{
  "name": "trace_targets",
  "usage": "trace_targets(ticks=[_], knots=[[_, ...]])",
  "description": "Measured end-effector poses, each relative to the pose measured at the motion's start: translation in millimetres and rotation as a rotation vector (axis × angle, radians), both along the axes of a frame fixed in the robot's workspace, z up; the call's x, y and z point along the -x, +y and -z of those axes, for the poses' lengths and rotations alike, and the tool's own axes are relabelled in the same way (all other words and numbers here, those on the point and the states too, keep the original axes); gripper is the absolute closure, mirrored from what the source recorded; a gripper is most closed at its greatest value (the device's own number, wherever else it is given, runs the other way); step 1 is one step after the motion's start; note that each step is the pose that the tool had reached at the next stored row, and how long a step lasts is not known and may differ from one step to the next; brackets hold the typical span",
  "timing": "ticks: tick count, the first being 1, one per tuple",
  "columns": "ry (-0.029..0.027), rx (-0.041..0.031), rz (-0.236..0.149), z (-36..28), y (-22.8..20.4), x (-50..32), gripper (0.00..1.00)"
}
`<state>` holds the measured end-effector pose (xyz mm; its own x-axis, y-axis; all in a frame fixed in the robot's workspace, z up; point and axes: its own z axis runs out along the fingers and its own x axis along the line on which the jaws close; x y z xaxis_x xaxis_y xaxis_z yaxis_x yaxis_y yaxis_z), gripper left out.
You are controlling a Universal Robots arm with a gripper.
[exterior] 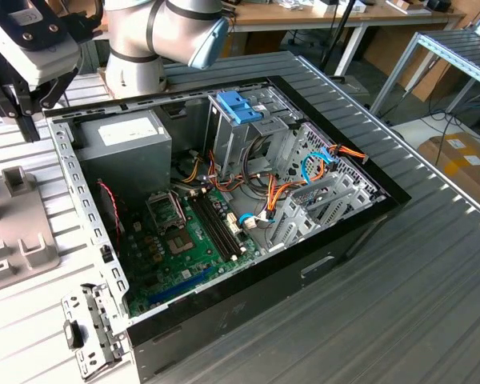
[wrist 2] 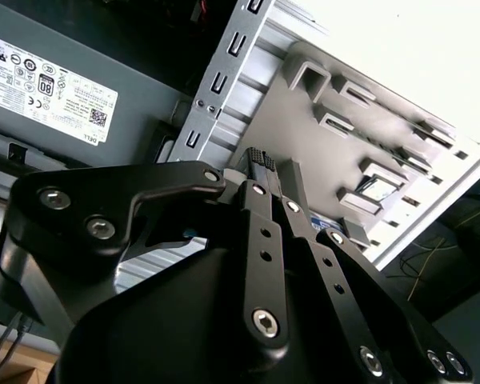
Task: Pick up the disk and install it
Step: 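Reach for the disk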
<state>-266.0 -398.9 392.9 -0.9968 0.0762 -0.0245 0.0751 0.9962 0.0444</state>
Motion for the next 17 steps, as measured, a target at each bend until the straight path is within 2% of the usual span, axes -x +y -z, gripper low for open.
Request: trace_targets(ticks=[17], knots=[[0.0001, 0.0001, 0.000, 0.0, 0.0, 12.8, 0.89]])
